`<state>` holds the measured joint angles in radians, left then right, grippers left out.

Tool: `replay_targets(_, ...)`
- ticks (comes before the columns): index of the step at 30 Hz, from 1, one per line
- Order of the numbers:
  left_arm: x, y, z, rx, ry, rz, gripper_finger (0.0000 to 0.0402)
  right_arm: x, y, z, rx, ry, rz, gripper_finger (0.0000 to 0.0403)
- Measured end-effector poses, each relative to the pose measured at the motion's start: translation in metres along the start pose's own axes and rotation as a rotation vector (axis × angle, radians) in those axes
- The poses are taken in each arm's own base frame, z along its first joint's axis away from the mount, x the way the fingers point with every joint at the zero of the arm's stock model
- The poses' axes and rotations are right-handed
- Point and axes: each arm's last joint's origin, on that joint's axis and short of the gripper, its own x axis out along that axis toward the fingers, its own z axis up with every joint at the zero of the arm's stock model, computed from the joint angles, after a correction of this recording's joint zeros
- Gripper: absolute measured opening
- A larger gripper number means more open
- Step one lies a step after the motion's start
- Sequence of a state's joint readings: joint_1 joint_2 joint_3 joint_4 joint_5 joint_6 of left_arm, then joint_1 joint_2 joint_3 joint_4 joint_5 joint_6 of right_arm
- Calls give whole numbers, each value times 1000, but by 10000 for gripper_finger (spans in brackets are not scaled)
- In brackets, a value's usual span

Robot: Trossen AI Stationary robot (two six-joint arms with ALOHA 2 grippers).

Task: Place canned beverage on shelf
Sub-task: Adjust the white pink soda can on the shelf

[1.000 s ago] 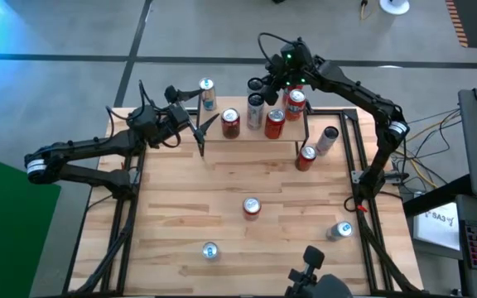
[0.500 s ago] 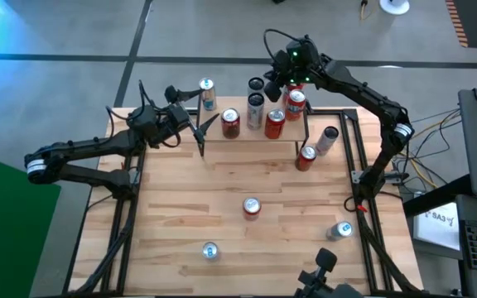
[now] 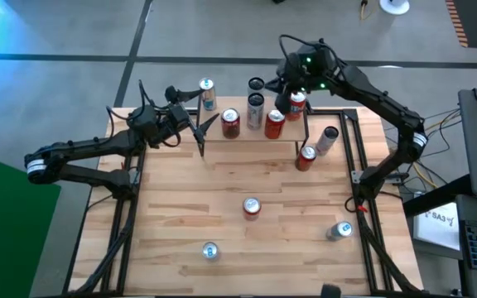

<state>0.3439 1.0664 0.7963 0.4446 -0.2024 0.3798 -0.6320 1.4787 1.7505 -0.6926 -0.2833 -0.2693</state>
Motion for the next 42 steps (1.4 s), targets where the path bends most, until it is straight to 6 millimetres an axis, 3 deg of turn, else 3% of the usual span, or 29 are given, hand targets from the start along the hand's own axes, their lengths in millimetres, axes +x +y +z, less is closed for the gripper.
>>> replay_targets(8, 0, 0, 0, 1, 4, -3, 382, -12, 28, -16, -40, -92, 192, 9)
replay_targets(13, 0, 0, 0, 1, 4, -3, 382, -3, 38, -38, -55, -135, 194, 9)
replay_targets(20, 0, 0, 0, 0, 3, -3, 382, 12, 47, -53, -84, -151, 162, 9)
replay_targets(30, 0, 0, 0, -4, 4, -4, 382, 32, 48, -60, -101, -103, 149, 9)
replay_targets(42, 0, 0, 0, -1, 4, -3, 382, 34, 45, -59, -111, -97, 54, 9)
